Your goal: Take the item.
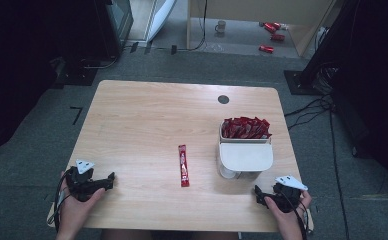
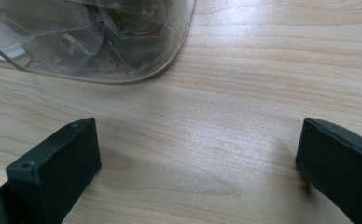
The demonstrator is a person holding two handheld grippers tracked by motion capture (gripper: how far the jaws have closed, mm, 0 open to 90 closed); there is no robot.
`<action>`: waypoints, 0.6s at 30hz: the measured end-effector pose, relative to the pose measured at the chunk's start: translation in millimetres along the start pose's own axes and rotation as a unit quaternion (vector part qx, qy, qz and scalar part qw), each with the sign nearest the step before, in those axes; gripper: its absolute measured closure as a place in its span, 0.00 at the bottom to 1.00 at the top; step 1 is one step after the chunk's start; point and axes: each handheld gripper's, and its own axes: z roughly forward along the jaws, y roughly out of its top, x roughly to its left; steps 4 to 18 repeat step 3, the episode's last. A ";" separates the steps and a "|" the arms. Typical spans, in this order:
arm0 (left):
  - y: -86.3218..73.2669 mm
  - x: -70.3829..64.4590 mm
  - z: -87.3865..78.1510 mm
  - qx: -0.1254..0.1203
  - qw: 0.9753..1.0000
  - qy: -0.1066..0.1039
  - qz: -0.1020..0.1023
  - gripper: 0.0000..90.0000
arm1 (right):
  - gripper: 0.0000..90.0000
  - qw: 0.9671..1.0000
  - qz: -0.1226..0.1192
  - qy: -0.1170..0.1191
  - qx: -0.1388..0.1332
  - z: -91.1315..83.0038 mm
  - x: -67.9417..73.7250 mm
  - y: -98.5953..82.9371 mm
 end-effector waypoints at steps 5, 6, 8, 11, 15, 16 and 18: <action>0.0 0.0 0.0 0.000 1.000 0.000 0.000 0.00 | 0.00 1.000 0.000 0.000 0.000 0.0 0.0 0.0; 0.0 0.0 0.0 0.000 1.000 0.000 0.000 0.00 | 0.00 1.000 0.000 0.000 0.000 0.0 0.0 0.0; 0.0 0.0 0.0 0.000 1.000 0.000 0.000 0.00 | 0.00 1.000 0.000 0.000 0.000 0.0 0.0 0.0; 0.0 0.0 0.0 0.000 1.000 0.000 0.000 0.00 | 0.00 1.000 0.000 0.000 0.000 0.0 0.0 0.0; 0.0 0.0 0.0 0.000 1.000 0.000 0.000 0.00 | 0.00 1.000 0.000 0.000 0.000 0.0 0.0 0.0; 0.0 0.0 0.0 0.000 1.000 0.000 0.000 0.00 | 0.00 1.000 0.000 0.000 0.000 0.0 0.0 0.0; 0.0 0.0 0.0 0.000 1.000 0.000 0.000 0.00 | 0.00 1.000 0.000 0.000 0.000 0.0 0.0 0.0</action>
